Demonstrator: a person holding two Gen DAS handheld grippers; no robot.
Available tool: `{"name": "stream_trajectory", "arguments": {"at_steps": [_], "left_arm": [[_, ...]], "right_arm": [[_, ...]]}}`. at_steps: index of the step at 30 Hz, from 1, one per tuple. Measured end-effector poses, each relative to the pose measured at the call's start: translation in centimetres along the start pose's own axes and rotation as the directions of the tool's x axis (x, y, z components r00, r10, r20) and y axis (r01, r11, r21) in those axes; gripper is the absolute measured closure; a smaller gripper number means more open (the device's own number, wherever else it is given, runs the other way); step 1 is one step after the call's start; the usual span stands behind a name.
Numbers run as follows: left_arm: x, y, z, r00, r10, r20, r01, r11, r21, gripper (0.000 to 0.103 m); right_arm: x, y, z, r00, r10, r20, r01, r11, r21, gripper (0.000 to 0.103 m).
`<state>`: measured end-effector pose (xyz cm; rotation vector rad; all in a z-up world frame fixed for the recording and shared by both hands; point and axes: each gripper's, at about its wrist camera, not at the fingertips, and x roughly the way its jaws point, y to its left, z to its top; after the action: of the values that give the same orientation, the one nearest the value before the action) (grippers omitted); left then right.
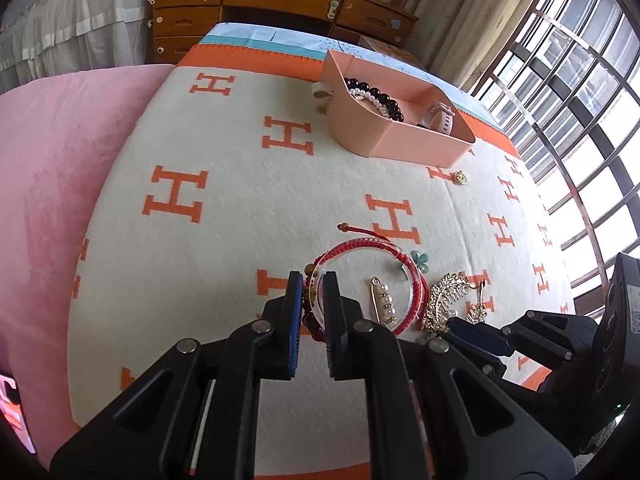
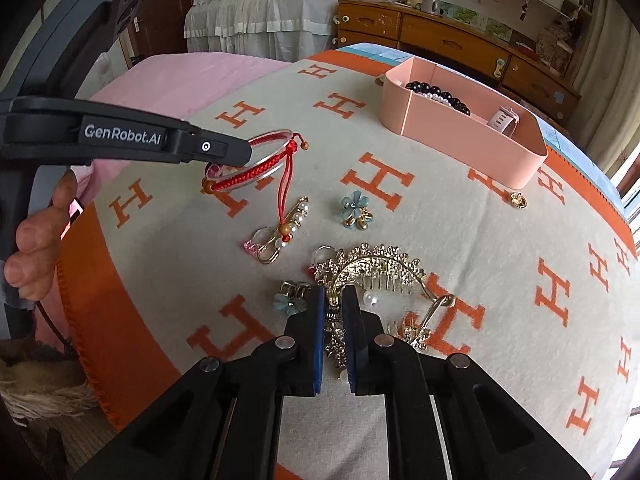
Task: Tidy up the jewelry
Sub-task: 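Grasp the red string bracelet with the left tool while the right tool grasps the gold hair comb, then carry the red bracelet and gold hair comb over the pink tray and lower them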
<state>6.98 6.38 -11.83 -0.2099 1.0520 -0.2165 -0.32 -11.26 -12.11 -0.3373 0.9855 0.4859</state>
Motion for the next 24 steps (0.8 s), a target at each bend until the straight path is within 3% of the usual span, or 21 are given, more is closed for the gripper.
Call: {"name": "stream_trajectory", "arguments": {"at_steps": [7, 15, 24], "left_arm": [[-0.4, -0.3, -0.1, 1.0, -0.005, 0.009, 0.005, 1.0, 0.01, 0.096], [-2.5, -1.4, 1.0, 0.999, -0.026, 0.045, 0.024, 0.999, 0.045, 0.096], [-7.5, -4.6, 7.8, 0.986, -0.082, 0.147, 0.062, 0.99, 0.13, 0.096]], "right_arm": [[-0.4, 0.3, 0.1, 1.0, -0.024, 0.009, 0.024, 1.0, 0.008, 0.096], [-4.4, -3.0, 1.7, 0.995, 0.035, 0.091, -0.05, 0.985, 0.165, 0.096], [-11.5, -9.8, 7.8, 0.967, 0.021, 0.253, -0.099, 0.949, 0.3, 0.096]]}}
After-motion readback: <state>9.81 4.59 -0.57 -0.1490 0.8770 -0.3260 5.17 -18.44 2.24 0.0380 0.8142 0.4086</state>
